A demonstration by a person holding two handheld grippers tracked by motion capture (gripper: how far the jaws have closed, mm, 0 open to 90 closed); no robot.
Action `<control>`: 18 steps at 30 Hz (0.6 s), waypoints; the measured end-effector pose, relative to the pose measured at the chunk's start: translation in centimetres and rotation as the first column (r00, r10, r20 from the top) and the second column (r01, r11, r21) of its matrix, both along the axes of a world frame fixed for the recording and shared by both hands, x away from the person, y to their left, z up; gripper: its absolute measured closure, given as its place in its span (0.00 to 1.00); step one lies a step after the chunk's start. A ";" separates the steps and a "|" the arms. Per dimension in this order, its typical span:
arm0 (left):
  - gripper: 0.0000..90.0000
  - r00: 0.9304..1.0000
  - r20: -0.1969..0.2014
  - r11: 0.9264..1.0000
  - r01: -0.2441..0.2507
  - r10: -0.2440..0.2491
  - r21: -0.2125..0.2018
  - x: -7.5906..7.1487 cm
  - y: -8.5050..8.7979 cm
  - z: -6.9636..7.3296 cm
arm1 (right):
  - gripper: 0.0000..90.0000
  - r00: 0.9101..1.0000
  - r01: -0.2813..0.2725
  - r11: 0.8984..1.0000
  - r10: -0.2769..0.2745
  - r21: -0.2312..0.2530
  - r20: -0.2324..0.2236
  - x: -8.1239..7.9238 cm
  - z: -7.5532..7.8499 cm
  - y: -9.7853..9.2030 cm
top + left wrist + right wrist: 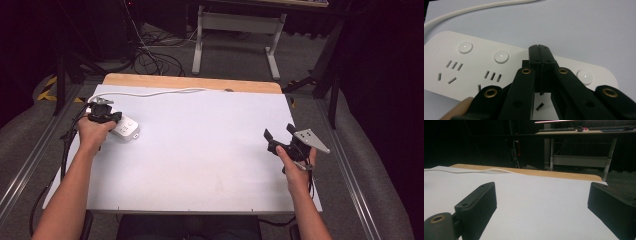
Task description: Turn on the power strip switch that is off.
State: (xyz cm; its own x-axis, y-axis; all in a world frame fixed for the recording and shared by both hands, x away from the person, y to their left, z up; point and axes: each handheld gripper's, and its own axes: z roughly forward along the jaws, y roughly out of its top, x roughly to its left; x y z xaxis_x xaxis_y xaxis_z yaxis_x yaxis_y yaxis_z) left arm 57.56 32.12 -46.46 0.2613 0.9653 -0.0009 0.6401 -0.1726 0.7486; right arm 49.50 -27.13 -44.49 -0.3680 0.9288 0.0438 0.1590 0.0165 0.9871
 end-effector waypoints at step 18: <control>1.00 1.000 -0.007 0.997 0.007 -0.007 -0.079 0.3 0.5 -0.2 | 0.10 1.000 0.009 1.000 -0.009 0.000 0.009 -0.5 0.2 -0.4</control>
